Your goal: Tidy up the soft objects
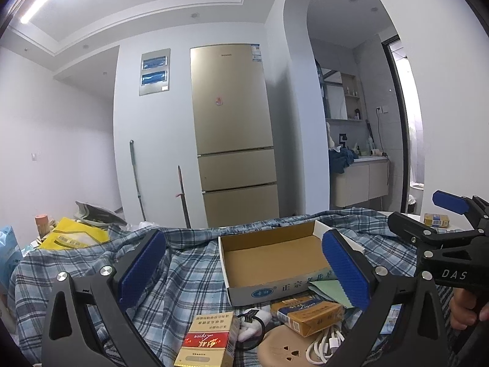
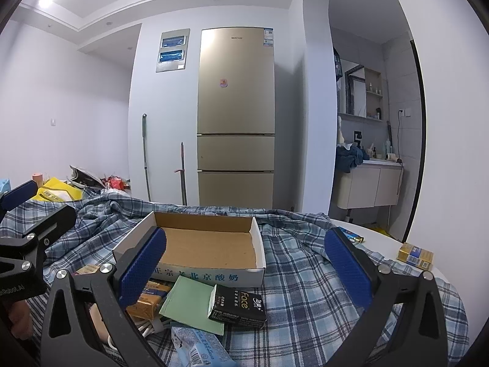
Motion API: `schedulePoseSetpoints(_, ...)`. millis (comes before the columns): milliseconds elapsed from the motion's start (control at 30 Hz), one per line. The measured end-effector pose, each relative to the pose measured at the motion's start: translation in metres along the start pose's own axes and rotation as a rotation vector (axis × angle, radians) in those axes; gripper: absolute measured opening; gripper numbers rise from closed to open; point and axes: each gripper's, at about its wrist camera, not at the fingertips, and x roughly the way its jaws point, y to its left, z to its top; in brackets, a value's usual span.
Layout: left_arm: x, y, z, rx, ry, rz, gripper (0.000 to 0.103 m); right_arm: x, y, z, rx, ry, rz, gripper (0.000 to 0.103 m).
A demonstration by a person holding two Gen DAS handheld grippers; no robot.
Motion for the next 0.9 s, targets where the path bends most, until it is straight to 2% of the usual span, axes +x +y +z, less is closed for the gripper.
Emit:
schedulePoseSetpoints(333,0.006,0.011,0.004,-0.044,0.083,-0.005,0.103,-0.004,-0.006,0.002,0.024,-0.008,0.008,0.103)
schedulePoseSetpoints(433,0.004,0.010,0.009,-0.042,0.113,0.006,0.103,-0.002,-0.020,0.007,0.070,0.030,0.056,0.103)
schedulePoseSetpoints(600,-0.009,0.004,0.021,0.017,0.110,0.030,0.103,0.004,-0.038,0.016,0.132,0.094,0.072,0.103)
schedulePoseSetpoints(767,-0.025,0.010,0.033,0.004,0.163,0.032,0.103,0.004,-0.047,0.026,0.175,0.171,0.099,0.103)
schedulePoseSetpoints(900,-0.023,0.024,0.035,-0.037,0.213,0.030,0.103,0.004,-0.045,0.032,0.163,0.239,0.158,0.102)
